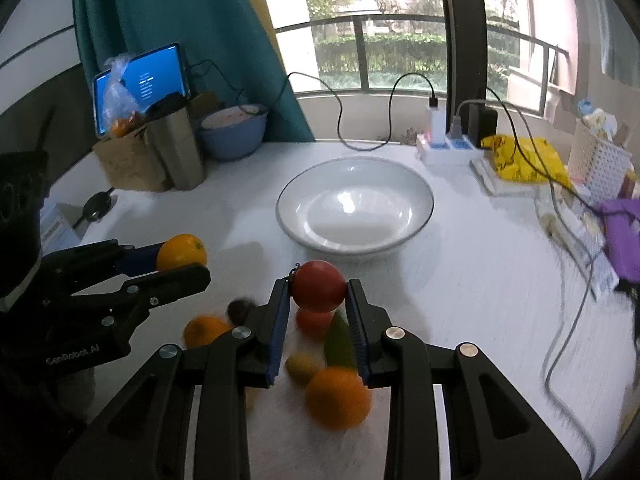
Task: Organize fruits
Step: 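Carry the orange and the tomato in both grippers over the white plate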
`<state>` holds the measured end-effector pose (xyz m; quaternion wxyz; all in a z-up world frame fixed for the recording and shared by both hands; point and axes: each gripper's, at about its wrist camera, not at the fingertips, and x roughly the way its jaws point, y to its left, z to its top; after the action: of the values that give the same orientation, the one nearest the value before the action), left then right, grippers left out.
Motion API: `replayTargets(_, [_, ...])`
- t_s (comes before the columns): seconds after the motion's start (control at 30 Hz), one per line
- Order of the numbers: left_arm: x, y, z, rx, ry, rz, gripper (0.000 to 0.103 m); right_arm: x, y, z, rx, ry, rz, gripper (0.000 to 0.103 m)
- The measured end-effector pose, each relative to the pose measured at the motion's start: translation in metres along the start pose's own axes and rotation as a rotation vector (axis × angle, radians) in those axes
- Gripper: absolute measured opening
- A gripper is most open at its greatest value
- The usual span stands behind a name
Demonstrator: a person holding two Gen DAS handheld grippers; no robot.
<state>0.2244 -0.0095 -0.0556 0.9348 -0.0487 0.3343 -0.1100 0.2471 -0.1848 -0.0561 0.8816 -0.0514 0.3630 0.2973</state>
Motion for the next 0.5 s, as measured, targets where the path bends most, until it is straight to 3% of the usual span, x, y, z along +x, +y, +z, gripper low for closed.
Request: replayTargets(0.5, [0.076, 0.019, 0.062, -0.018, -0.002, -0.024, 0.036, 0.065, -0.041, 0.064, -0.05, -0.025, -0.02, 0.031])
